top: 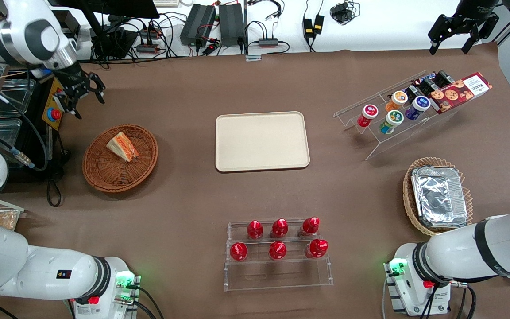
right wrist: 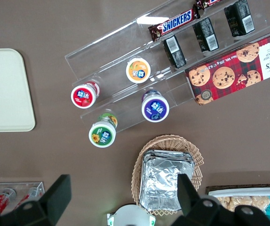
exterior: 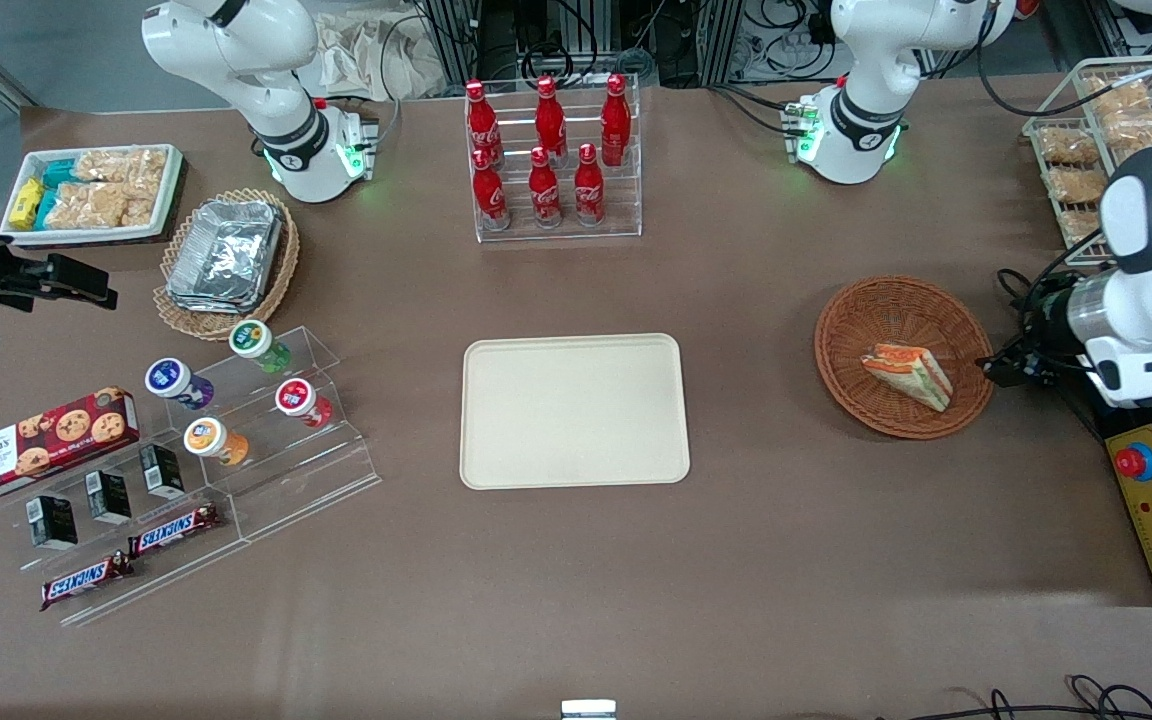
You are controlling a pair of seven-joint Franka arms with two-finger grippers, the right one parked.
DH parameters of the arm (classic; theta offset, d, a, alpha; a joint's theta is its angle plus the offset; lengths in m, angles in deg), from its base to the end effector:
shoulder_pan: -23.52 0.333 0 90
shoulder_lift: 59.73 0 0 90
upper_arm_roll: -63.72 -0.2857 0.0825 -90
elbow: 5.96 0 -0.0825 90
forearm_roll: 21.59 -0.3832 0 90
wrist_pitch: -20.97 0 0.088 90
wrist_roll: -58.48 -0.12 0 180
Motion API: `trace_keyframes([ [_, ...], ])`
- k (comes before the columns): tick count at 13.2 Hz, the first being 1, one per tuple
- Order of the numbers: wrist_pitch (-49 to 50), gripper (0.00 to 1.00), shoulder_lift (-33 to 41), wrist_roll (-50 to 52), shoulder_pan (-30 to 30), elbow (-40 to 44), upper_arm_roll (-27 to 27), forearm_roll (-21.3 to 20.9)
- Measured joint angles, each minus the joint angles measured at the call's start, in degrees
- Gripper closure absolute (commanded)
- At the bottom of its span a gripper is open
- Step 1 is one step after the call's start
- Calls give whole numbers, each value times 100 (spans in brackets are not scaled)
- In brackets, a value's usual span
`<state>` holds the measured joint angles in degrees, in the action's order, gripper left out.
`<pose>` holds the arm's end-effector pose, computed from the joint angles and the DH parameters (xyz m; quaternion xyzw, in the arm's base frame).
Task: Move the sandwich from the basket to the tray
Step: 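Lower the open left gripper over the wrapped sandwich in the basket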
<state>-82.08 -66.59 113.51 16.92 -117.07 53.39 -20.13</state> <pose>0.5463 0.0318 0.3623 -0.8616 -0.4910 0.1167 0.0546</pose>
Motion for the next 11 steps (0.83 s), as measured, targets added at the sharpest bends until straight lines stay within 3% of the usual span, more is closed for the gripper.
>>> trace_keyframes([
  [3, -643, 1, 79, 546, -2, -654, 0, 17],
  [11, -1566, 1, -36, 1244, -105, -1282, 98, 55],
])
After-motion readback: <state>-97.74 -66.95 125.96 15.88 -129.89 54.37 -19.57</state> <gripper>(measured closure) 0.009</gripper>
